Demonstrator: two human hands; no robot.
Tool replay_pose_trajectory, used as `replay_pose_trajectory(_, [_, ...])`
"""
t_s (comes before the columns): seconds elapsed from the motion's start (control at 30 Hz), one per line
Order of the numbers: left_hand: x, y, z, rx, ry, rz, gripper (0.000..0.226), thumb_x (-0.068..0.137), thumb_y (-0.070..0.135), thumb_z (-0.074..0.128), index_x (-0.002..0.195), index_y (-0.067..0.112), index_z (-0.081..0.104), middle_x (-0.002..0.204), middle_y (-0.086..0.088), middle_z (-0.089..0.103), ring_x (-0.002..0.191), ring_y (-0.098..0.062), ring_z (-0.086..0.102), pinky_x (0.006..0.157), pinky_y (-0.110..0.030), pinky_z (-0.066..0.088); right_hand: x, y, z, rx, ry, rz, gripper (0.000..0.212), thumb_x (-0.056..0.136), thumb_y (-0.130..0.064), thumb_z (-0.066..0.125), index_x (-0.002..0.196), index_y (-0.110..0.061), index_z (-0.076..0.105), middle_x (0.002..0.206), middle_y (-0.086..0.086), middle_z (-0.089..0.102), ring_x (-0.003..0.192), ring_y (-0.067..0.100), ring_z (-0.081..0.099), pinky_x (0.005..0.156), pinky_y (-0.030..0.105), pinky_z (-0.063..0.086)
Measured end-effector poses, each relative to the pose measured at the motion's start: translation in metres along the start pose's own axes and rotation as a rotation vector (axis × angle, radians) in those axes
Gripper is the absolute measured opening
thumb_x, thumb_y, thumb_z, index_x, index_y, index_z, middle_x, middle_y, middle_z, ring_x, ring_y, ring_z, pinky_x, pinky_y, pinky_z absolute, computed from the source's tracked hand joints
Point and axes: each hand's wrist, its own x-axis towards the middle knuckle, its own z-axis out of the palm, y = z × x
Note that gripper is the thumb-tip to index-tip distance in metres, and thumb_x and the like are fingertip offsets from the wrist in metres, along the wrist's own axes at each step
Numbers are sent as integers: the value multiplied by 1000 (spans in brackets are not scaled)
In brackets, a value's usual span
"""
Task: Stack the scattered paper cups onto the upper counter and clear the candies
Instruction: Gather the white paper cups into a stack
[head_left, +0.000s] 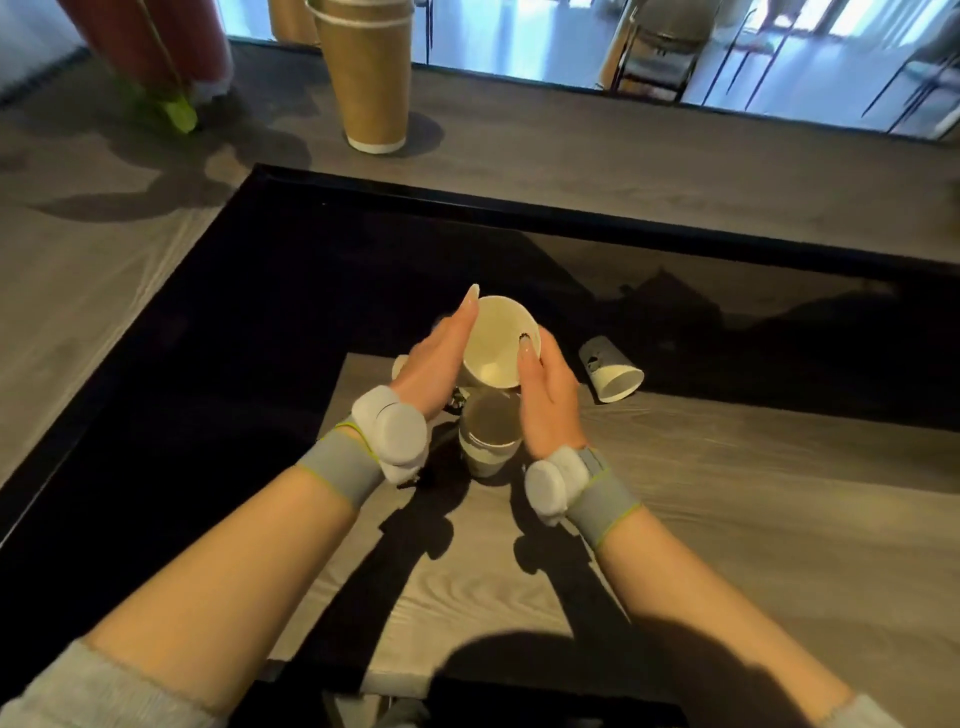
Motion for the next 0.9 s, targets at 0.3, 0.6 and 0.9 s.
replay_pose_trajectory(0.3, [-10,-15,26,65,0,-9,115,49,97,-1,130,32,49,129,-7,57,119,-26,52,108,-47,35,-1,-7,-13,-97,154,53,33,98,-28,32,87,-8,56,93,16,58,86,30,55,80,48,44])
replay_pose_trajectory(0.6, [-4,-39,37,79,176,-27,60,92,59,19,135,22,39,140,-12,39,127,-30,39,108,-45,31,-11,20,-12,-257,91,56,29,99,-14,33,91,-4,59,89,8,51,86,19,46,76,31,35])
replay_pose_trajectory(0.9, [6,-73,50,-115,-25,-42,48,99,43,22,138,21,38,136,-2,46,131,-19,39,106,-31,30,-17,59,-18,-365,-109,320,43,100,-33,22,139,-25,38,151,3,27,137,23,22,114,38,19])
